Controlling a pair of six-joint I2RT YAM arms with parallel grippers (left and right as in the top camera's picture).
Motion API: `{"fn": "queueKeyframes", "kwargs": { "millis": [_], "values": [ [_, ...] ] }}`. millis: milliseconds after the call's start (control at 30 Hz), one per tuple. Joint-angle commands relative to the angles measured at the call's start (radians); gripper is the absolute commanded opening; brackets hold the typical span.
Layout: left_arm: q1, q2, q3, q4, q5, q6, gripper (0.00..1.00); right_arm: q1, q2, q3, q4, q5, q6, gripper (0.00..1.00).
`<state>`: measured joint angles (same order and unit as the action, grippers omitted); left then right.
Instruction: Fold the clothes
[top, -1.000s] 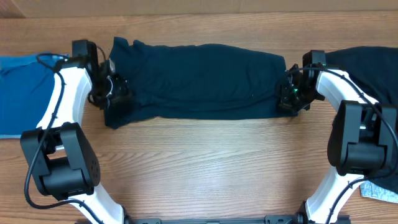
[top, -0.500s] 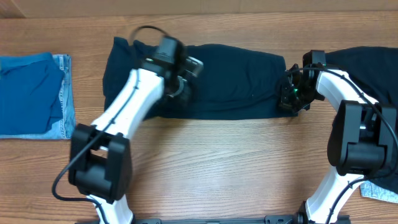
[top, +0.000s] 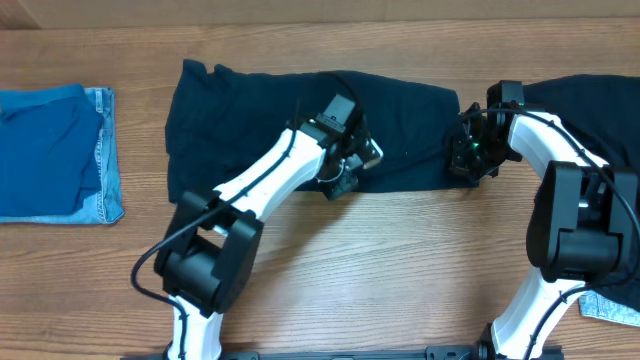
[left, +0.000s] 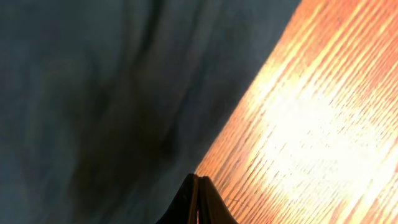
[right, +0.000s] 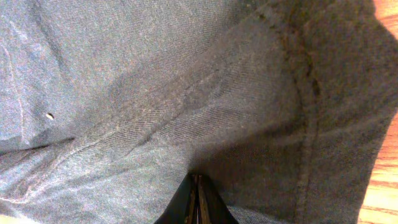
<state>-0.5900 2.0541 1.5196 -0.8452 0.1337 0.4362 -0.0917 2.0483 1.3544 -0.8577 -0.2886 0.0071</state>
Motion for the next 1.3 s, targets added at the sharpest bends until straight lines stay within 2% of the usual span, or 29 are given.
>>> {"fn": "queueKeyframes", "kwargs": {
  "millis": [0, 233, 433, 800, 933, 1000, 1067, 1133, 1267],
  "values": [
    [-0.019, 0.04, 0.018, 0.012, -0.012, 0.066, 0.04, 0.001, 0.037, -0.008, 0.01, 0.011, 0.0, 0.04],
    [-0.016, 0.075, 0.018, 0.093, -0.114, 0.065, 0.04, 0.001, 0.037, -0.008, 0.008, 0.012, 0.0, 0.04],
    [-0.008, 0.078, 0.018, 0.168, -0.117, 0.049, 0.04, 0.001, 0.037, -0.008, 0.004, 0.026, 0.0, 0.04],
    [0.065, 0.084, 0.019, 0.353, -0.197, -0.188, 0.04, 0.001, 0.037, -0.008, -0.003, 0.026, 0.0, 0.04],
    [0.07, 0.078, 0.034, 0.29, -0.236, -0.19, 0.04, 0.001, 0.037, -0.008, -0.004, 0.026, 0.0, 0.04],
    [0.068, 0.061, 0.084, 0.182, -0.294, -0.197, 0.04, 0.001, 0.037, -0.008, -0.004, 0.026, 0.0, 0.04],
    [0.068, 0.032, 0.152, 0.039, -0.295, -0.265, 0.04, 0.001, 0.037, -0.008, -0.004, 0.026, 0.0, 0.04],
    [0.079, -0.006, 0.18, -0.07, -0.291, -0.28, 0.04, 0.001, 0.037, -0.008, -0.003, 0.026, 0.0, 0.04],
    [0.098, -0.005, 0.158, -0.157, -0.275, -0.273, 0.04, 0.001, 0.037, -0.008, -0.003, 0.026, 0.0, 0.04]
  ]
}}
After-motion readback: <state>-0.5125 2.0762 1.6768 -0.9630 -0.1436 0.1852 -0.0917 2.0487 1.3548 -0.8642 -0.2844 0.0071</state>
